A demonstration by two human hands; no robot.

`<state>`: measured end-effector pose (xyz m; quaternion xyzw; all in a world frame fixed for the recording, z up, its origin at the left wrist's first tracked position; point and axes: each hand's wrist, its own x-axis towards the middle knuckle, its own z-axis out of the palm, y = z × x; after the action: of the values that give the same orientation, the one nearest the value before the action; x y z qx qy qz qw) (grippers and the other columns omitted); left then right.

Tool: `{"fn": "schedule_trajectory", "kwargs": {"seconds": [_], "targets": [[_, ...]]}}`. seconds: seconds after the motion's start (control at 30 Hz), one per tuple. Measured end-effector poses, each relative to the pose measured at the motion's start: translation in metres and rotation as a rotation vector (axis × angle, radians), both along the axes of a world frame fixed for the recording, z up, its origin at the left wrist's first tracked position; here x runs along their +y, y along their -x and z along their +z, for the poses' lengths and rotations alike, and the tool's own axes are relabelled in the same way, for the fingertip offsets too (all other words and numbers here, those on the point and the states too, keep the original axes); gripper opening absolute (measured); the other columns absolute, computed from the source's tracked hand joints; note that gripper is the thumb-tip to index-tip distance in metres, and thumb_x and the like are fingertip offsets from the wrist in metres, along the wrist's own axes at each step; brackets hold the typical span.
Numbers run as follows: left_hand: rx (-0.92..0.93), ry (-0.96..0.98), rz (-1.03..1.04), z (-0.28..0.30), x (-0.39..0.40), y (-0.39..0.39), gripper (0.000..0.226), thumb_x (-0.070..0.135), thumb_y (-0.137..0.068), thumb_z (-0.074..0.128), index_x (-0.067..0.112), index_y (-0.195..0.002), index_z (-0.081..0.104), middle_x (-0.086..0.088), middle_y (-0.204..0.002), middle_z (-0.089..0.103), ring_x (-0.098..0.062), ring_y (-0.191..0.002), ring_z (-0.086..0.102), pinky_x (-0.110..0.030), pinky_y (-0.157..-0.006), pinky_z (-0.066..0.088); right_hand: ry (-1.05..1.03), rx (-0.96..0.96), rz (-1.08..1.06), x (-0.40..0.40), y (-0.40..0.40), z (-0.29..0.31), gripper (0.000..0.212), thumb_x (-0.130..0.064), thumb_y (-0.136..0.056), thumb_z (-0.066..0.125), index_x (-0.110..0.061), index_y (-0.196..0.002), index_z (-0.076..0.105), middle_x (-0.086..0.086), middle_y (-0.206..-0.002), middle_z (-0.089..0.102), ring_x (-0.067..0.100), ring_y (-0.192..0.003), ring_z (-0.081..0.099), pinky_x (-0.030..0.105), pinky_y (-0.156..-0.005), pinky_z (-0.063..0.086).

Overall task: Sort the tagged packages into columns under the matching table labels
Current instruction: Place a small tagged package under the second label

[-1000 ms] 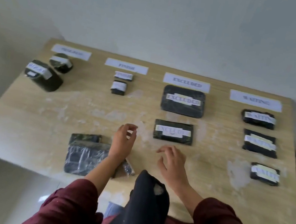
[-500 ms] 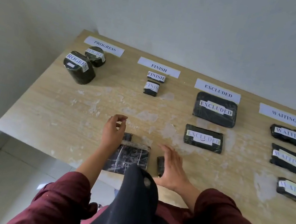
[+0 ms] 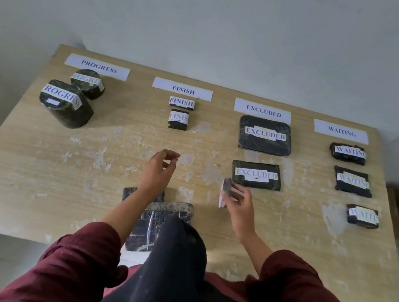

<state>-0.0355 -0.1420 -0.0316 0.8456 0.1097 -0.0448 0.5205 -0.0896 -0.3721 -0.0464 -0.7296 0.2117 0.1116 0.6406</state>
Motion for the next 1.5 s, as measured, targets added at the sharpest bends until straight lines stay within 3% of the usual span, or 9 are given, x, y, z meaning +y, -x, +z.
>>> {"fn": "schedule_trajectory", "kwargs": {"seconds": [0.1, 0.3, 0.5, 0.63, 0.77, 0.87, 1.03, 1.17, 1.5], "targets": [[0.077, 0.07, -0.123, 0.003, -0.006, -0.004, 0.017, 0.022, -0.094, 0.053, 0.018, -0.106, 0.064, 0.001, -0.105, 0.066, -0.022, -0.085, 0.065, -0.02, -0.063, 0.047, -0.551, 0.217, -0.282, 0.017, -0.022, 0.02, 0.021, -0.017, -0.099, 0.049, 0.0, -0.11, 0.057, 0.021, -0.105, 0.061, 0.027, -0.091, 0.062, 0.034, -0.079, 0.055], [0.084, 0.124, -0.219, 0.01, -0.014, -0.006, 0.026, 0.034, -0.086, 0.066, 0.024, -0.111, 0.065, 0.004, -0.103, 0.068, -0.013, -0.081, 0.065, -0.017, -0.067, 0.049, -0.675, 0.274, -0.302, 0.031, -0.038, 0.028, 0.031, -0.023, -0.099, 0.049, 0.004, -0.112, 0.055, 0.02, -0.093, 0.061, 0.023, -0.071, 0.063, 0.03, -0.064, 0.059], [0.031, 0.098, -0.294, 0.012, -0.016, -0.007, 0.056, 0.037, -0.069, 0.081, 0.029, -0.119, 0.059, 0.011, -0.103, 0.063, -0.008, -0.085, 0.064, -0.015, -0.069, 0.053, -0.584, 0.216, -0.192, 0.036, -0.048, 0.024, 0.042, -0.035, -0.097, 0.053, 0.001, -0.118, 0.053, 0.017, -0.089, 0.062, 0.02, -0.067, 0.062, 0.028, -0.063, 0.057], [-0.047, 0.02, -0.204, 0.001, -0.007, -0.016, 0.048, 0.029, -0.067, 0.084, 0.021, -0.109, 0.063, 0.002, -0.106, 0.061, -0.01, -0.087, 0.059, -0.015, -0.068, 0.051, -0.425, 0.183, -0.116, 0.049, -0.066, 0.022, 0.038, -0.04, -0.096, 0.051, -0.003, -0.104, 0.052, 0.012, -0.08, 0.058, 0.018, -0.061, 0.057, 0.027, -0.06, 0.054], [0.022, -0.023, -0.042, -0.013, 0.018, -0.033, 0.046, 0.014, -0.066, 0.084, 0.013, -0.108, 0.064, -0.004, -0.106, 0.062, -0.011, -0.073, 0.059, -0.011, -0.061, 0.048, -0.09, 0.195, 0.126, 0.06, -0.08, 0.011, 0.043, -0.044, -0.099, 0.045, -0.009, -0.121, 0.055, 0.009, -0.111, 0.067, 0.016, -0.075, 0.063, 0.025, -0.065, 0.051], [0.108, -0.06, 0.031, -0.027, 0.036, -0.048, 0.046, 0.01, -0.068, 0.082, 0.012, -0.11, 0.063, -0.008, -0.11, 0.062, -0.019, -0.079, 0.062, -0.017, -0.064, 0.048, 0.091, 0.226, 0.239, 0.067, -0.076, 0.0, 0.033, -0.039, -0.099, 0.048, -0.013, -0.118, 0.056, 0.007, -0.119, 0.064, 0.012, -0.079, 0.06, 0.024, -0.067, 0.046], [0.17, -0.073, 0.022, -0.04, 0.042, -0.076, 0.042, 0.011, -0.073, 0.079, 0.014, -0.112, 0.062, -0.007, -0.111, 0.063, -0.017, -0.082, 0.061, -0.018, -0.064, 0.044, 0.085, 0.278, 0.328, 0.077, -0.06, -0.008, 0.016, -0.03, -0.096, 0.053, -0.018, -0.103, 0.062, -0.003, -0.118, 0.063, 0.013, -0.078, 0.058, 0.02, -0.065, 0.042], [0.176, -0.076, 0.011, -0.044, 0.04, -0.092, 0.042, 0.006, -0.075, 0.077, 0.011, -0.114, 0.062, -0.011, -0.112, 0.062, -0.014, -0.078, 0.057, -0.02, -0.065, 0.044, 0.12, 0.23, 0.403, 0.078, -0.05, -0.011, 0.026, -0.033, -0.096, 0.054, -0.01, -0.104, 0.063, -0.005, -0.114, 0.065, 0.012, -0.08, 0.059, 0.019, -0.069, 0.045], [0.139, -0.042, 0.044, -0.049, 0.044, -0.093, 0.047, 0.005, -0.07, 0.08, 0.007, -0.114, 0.064, -0.014, -0.111, 0.061, -0.016, -0.082, 0.059, -0.022, -0.074, 0.048, 0.249, 0.133, 0.664, 0.1, -0.054, -0.01, 0.03, -0.037, -0.089, 0.064, -0.021, -0.113, 0.062, -0.009, -0.108, 0.064, -0.001, -0.096, 0.058, 0.021, -0.085, 0.046]]}}
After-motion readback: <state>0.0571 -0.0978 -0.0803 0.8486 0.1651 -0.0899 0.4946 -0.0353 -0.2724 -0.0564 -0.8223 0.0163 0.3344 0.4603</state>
